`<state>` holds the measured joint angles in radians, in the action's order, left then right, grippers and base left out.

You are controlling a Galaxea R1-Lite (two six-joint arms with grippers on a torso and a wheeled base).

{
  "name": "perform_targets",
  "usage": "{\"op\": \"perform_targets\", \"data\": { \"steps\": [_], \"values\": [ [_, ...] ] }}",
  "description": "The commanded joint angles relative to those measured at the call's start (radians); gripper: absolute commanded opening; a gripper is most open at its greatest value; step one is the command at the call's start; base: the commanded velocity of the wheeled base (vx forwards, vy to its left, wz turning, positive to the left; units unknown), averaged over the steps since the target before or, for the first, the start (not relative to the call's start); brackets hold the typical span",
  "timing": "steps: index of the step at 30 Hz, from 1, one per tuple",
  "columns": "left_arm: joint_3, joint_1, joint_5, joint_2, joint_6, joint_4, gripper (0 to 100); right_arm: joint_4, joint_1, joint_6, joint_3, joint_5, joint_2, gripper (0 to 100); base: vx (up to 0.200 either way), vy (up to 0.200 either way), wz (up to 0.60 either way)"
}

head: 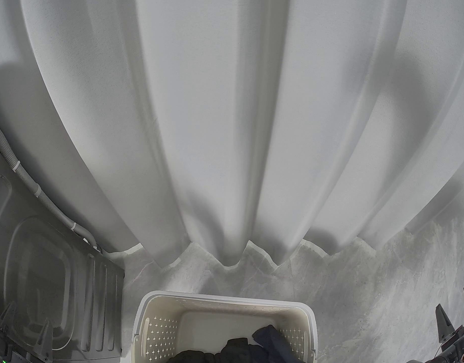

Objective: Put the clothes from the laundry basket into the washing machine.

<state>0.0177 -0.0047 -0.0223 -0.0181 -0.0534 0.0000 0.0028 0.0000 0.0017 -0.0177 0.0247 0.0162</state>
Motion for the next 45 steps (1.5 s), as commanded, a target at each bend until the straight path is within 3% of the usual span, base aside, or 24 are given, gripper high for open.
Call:
{"op": "perform_targets", "data": {
  "steps": [1,45],
  "values": [
    [-0.018,0.0,-0.001,0.017,0.0,0.0,100,-0.001,0.0,0.0,0.018,0.0,-0.015,100,-0.2,0.0,0.0],
    [-0.018,0.0,-0.001,0.017,0.0,0.0,100,0.0,-0.003,-0.005,0.018,0.004,-0.013,100,-0.2,0.0,0.0]
  ]
}}
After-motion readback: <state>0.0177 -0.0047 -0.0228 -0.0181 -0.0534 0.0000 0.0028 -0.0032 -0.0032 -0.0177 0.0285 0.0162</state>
